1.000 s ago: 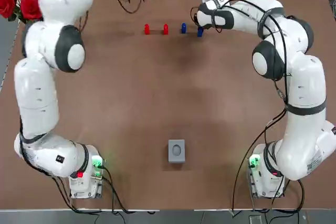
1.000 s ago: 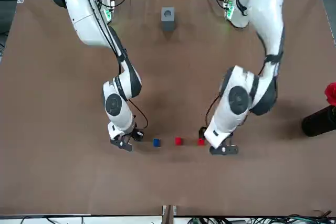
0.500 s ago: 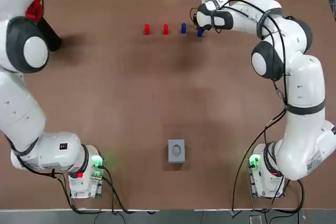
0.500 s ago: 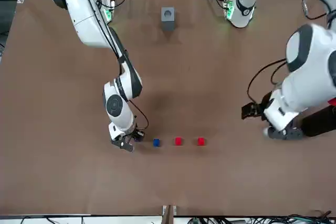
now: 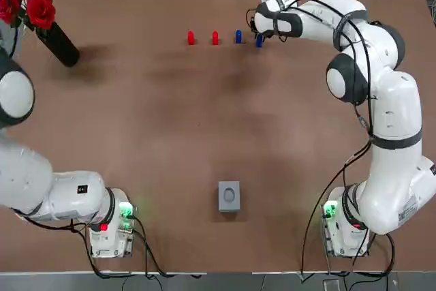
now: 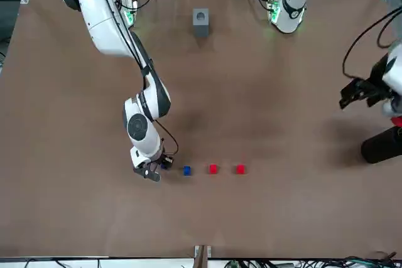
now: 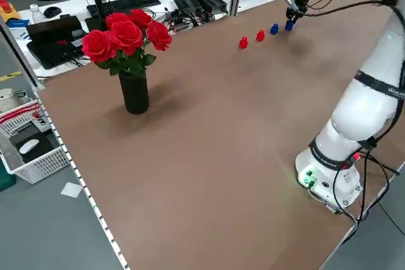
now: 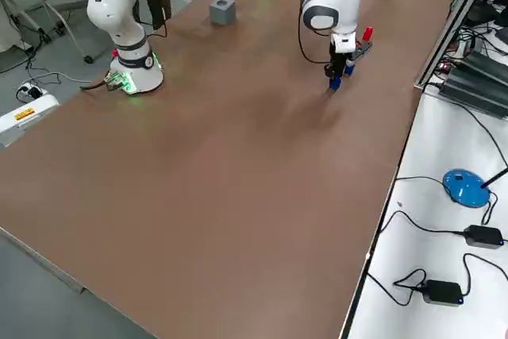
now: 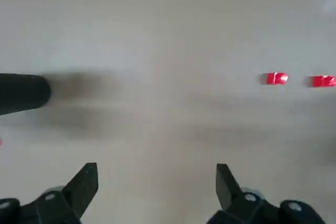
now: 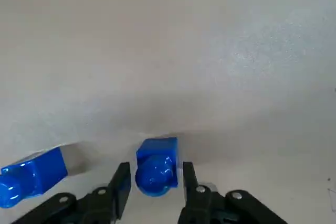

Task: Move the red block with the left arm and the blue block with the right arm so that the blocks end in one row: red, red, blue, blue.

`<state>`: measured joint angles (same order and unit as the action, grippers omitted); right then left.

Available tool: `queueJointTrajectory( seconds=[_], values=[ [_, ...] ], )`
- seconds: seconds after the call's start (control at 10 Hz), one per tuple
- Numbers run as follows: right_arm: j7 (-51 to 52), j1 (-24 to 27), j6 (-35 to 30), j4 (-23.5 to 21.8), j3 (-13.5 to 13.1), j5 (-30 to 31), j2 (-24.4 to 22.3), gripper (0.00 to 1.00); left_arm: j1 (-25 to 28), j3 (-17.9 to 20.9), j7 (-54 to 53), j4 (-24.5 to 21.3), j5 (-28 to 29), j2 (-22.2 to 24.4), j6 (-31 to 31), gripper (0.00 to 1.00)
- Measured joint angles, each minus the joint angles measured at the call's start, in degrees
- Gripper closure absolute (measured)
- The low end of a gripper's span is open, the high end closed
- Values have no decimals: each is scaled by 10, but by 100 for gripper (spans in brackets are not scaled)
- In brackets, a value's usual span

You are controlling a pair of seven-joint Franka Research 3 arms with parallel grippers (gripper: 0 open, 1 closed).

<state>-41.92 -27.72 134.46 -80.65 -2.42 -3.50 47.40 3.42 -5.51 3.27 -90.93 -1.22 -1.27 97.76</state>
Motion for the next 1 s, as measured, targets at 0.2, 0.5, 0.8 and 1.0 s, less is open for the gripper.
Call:
queueJointTrajectory(
  seconds=[0.2,0.5,0.8,1.0],
  values=[
    [-1,0,0,1,0,0,0,43,6,9,-22,-47,0,49,0,2],
    [-3,1,-23,14,-1,0,-5,2,13,9,-31,-60,0,59,0,0],
    [4,24,-71,6,-8,0,-73,0,25,9,-38,-58,0,59,1,0],
    [53,65,-92,-53,-10,1,-176,0,26,9,-39,-55,0,58,1,1]
  ],
)
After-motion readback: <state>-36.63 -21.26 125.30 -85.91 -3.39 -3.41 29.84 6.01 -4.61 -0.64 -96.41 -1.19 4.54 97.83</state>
